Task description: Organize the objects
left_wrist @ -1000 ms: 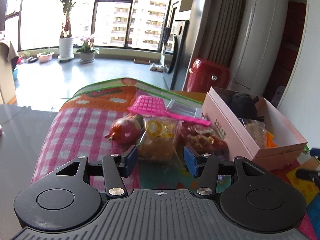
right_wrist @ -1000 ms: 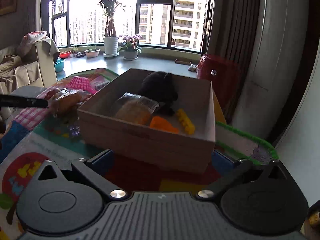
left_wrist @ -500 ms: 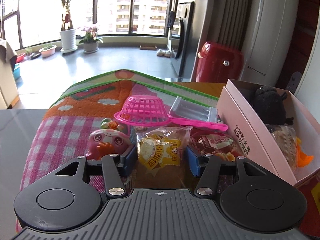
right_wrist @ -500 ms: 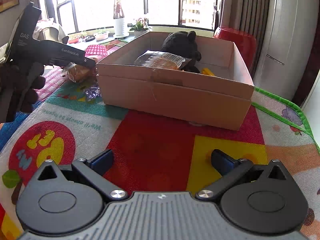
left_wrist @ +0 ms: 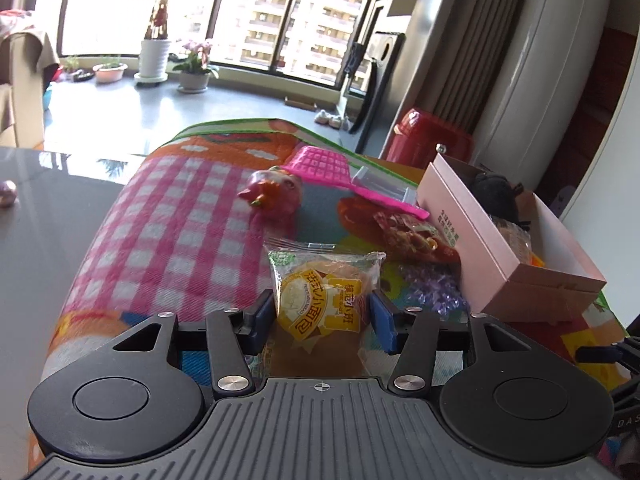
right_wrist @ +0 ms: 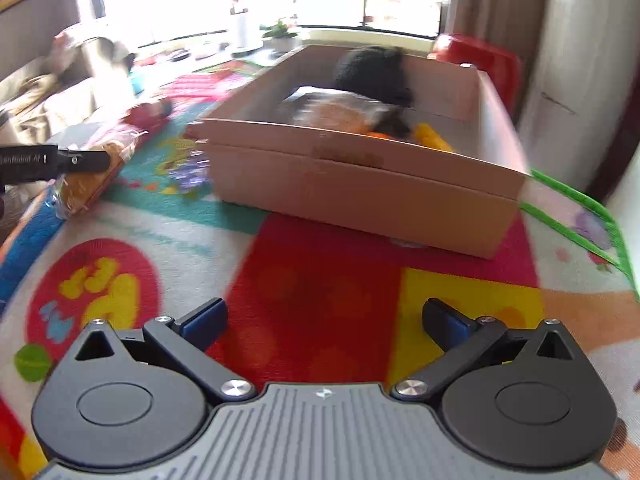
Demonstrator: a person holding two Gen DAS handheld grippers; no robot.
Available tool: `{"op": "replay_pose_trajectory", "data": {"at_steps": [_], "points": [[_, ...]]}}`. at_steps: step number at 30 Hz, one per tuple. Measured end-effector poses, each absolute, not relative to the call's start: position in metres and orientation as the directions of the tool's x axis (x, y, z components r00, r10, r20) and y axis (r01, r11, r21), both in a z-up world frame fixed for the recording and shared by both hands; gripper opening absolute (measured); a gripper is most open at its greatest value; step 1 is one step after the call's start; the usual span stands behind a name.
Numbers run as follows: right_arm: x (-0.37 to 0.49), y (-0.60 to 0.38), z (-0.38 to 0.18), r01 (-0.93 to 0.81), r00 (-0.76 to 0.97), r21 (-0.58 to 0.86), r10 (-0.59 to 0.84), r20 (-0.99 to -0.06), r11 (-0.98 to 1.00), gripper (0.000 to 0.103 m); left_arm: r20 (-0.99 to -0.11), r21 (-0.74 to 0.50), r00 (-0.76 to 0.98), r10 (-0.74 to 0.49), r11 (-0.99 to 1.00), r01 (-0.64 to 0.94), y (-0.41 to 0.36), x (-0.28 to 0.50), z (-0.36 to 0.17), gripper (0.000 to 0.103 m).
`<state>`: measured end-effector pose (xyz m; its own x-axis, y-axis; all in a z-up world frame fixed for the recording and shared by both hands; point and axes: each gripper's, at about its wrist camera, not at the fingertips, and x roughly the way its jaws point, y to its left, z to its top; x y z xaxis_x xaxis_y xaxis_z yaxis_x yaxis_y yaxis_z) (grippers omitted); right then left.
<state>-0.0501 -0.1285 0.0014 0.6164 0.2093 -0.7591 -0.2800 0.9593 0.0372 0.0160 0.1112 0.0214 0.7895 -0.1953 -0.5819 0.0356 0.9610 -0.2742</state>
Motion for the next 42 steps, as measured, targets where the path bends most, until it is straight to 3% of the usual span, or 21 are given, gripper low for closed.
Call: {"op": "replay_pose_trajectory", "data": {"at_steps": [6,13,16,17,20,24,31,42], "points": [[-0.05,-0.079,0.038,-0.441,0.63,0.039,0.341,-0.697,0.896,0.103,-0.53,-0.347,0.828,-0.182,0.938,-0.017,0.136,-0.011,0.014,0.056],[-0.039,-0.047,0.055,-0.435,0.665,0.058,0.365,-0.652,0.898,0.102,-0.49,-0.316,0.858,-0.155,0.949,-0.009,0.129,-0.017,0.008,0.056],[-0.046,-0.031,0.041,-0.444,0.696,-0.02,0.331,-0.638,0.896,0.072,-0.483,-0.338,0.86,-0.164,0.941,-0.011,0.132,-0.018,0.006,0.056],[-0.047,-0.026,0.037,-0.447,0.708,-0.055,0.315,-0.632,0.893,0.057,-0.48,-0.352,0.861,-0.17,0.936,-0.012,0.134,-0.018,0.005,0.056],[-0.047,-0.005,0.021,-0.464,0.731,-0.168,0.269,-0.627,0.87,0.04,-0.473,-0.383,0.862,-0.182,0.924,-0.015,0.138,-0.018,0.003,0.056],[-0.034,0.018,0.01,-0.462,0.762,-0.266,0.224,-0.608,0.846,0.025,-0.468,-0.401,0.863,-0.188,0.916,-0.018,0.14,-0.019,0.002,0.056],[0.004,0.051,-0.004,-0.386,0.818,-0.403,0.106,-0.566,0.83,0.023,-0.462,-0.43,0.864,-0.2,0.903,-0.02,0.144,-0.019,0.0,0.056],[-0.003,0.025,0.005,-0.447,0.71,-0.206,0.206,-0.673,0.871,0.022,-0.467,-0.44,0.859,-0.208,0.898,-0.022,0.145,-0.017,-0.001,0.057]]}}
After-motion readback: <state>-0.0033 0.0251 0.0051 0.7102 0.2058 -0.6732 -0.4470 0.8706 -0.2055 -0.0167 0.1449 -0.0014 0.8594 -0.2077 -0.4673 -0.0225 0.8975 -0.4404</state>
